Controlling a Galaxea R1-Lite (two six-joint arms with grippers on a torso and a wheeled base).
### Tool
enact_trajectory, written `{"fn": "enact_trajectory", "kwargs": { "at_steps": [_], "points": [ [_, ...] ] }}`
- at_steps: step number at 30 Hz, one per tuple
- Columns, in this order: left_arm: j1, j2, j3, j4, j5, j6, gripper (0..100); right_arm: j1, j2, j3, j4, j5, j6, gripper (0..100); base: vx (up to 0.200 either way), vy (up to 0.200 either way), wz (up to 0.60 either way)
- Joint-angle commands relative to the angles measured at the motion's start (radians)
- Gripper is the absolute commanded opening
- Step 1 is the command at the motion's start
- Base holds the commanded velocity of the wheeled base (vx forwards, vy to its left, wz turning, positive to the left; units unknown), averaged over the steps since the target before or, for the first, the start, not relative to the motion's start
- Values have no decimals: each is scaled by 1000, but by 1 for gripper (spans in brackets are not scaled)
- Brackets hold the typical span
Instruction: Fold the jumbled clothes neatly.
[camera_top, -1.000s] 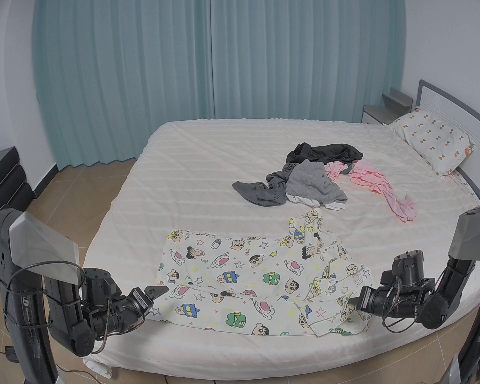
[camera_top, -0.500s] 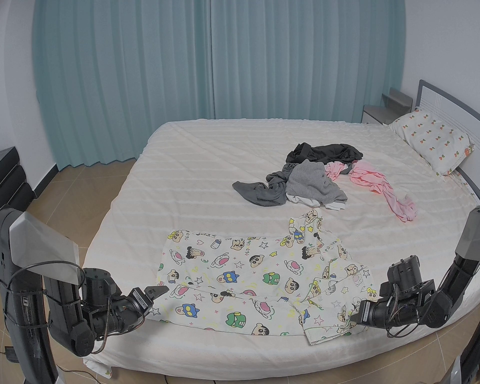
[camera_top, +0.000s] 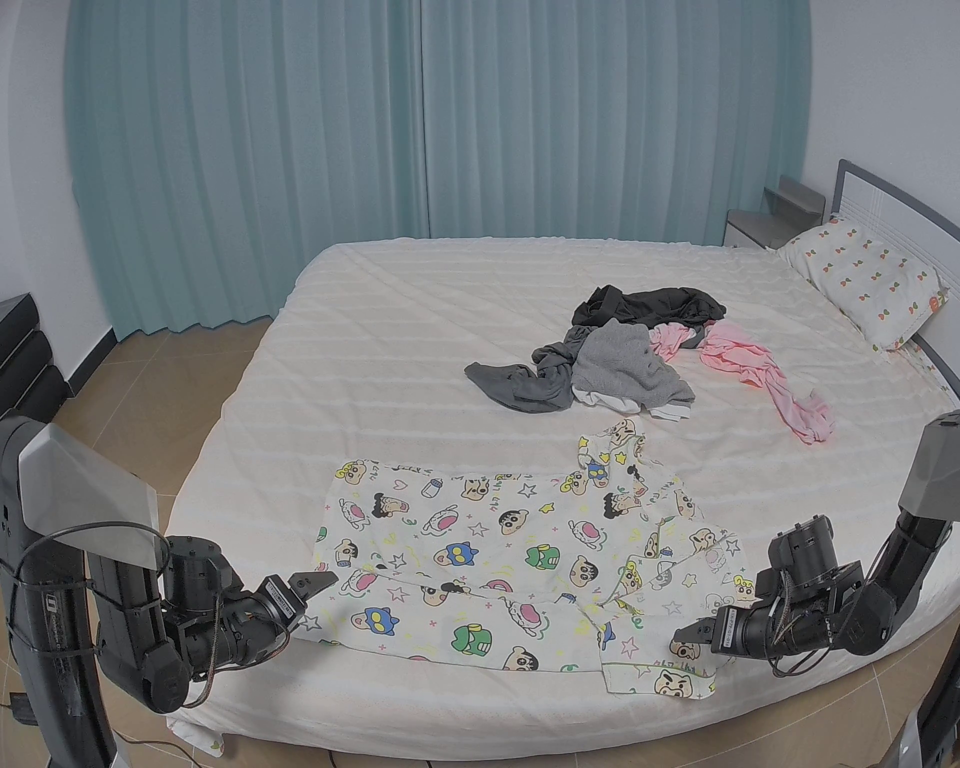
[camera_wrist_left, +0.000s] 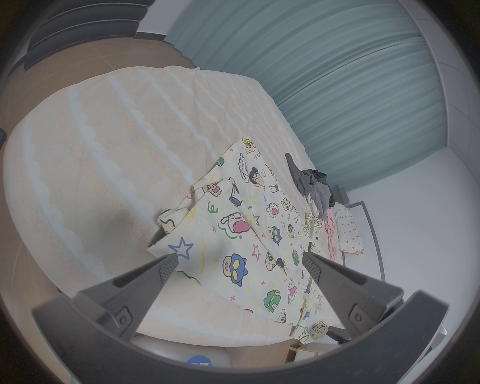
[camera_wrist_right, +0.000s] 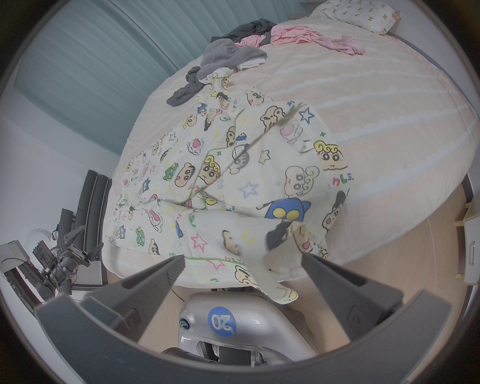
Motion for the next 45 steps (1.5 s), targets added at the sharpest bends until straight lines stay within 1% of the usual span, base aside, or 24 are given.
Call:
{"fn": "enact_trajectory", "kwargs": {
  "at_steps": [1,4,6,7,9,12,14,18,20,21,22,23,24,26,27,28,29,30,32,45],
  "points": [
    [0,1,0,-1,0,-1,100,18,-179,-13,8,5,4,100,0,0,0],
    [0,1,0,-1,0,-1,100,109,-182,-61,5,8,36,100,0,0,0],
    [0,1,0,-1,0,1,100,150,-159,-87,2,6,71,100,0,0,0],
    [0,1,0,-1,0,1,100,185,-135,-120,7,3,104,100,0,0,0],
    [0,1,0,-1,0,-1,100,207,-106,-145,14,0,116,100,0,0,0],
    [0,1,0,-1,2,1,100,211,-89,-146,27,0,116,100,0,0,0],
    [0,1,0,-1,0,-1,100,214,-87,-139,30,12,117,100,0,0,0],
    [-2,3,0,-1,2,1,100,237,-56,-143,24,69,125,100,0,0,0],
    [-2,1,0,-1,2,1,100,250,0,-177,16,86,127,100,0,0,0],
    [0,1,0,-1,2,1,100,251,10,-185,14,84,127,100,0,0,0],
    [0,3,0,-1,2,-1,100,256,66,-234,13,80,127,100,0,0,0],
    [0,3,0,-1,2,-1,100,256,66,-234,13,80,127,100,0,0,0],
    [0,1,0,-1,2,1,100,267,138,-294,13,67,127,100,0,0,0],
    [0,3,0,-1,2,-1,100,277,186,-341,13,58,128,100,0,0,0],
    [0,3,0,-1,2,-1,100,277,186,-341,13,58,128,100,0,0,0],
    [-2,3,0,-1,2,-1,100,283,227,-387,14,51,130,100,0,0,0],
    [-2,3,0,-1,2,-1,100,285,230,-395,17,51,134,100,0,0,0],
    [0,3,0,-1,2,-1,100,290,243,-420,21,48,151,100,0,0,0],
    [0,3,0,-1,2,1,100,308,263,-449,24,44,159,100,0,0,0],
    [-3,9,0,-4,16,1,100,314,303,-498,53,9,154,100,0,0,0]
  ]
}}
